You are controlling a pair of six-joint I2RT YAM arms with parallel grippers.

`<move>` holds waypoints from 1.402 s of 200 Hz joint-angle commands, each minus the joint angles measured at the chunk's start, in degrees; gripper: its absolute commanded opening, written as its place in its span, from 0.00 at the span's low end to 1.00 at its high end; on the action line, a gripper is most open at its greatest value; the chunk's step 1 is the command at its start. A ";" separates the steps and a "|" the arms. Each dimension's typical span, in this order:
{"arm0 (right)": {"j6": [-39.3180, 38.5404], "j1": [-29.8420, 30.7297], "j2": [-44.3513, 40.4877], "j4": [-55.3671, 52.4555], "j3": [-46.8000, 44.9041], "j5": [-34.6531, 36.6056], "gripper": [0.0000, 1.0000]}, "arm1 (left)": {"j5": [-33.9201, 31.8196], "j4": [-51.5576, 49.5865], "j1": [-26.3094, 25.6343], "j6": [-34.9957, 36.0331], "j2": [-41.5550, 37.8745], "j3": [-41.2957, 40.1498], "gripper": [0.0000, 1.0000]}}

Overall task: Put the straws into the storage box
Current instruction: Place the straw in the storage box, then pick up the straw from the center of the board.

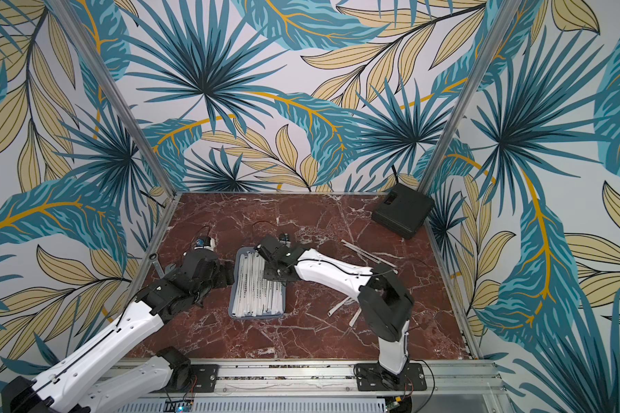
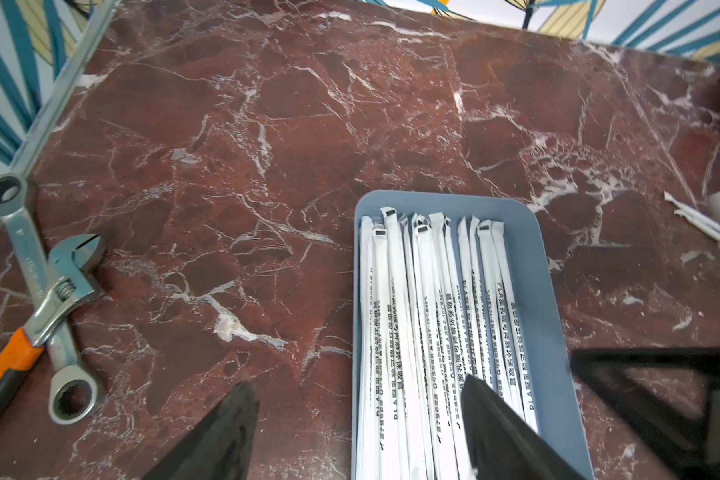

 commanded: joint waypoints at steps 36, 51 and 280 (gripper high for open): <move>2.72 -13.57 -15.58 -5.97 -21.35 8.76 0.58 | 2.72 9.00 -15.27 2.94 14.47 7.51 0.82; 2.94 -16.91 -18.51 -6.02 -25.32 8.40 0.59 | 2.91 9.76 -16.85 2.58 16.99 8.43 0.82; 1.07 -21.11 -9.39 3.30 -31.21 5.82 0.10 | -2.82 8.16 -12.87 2.24 9.86 3.16 0.83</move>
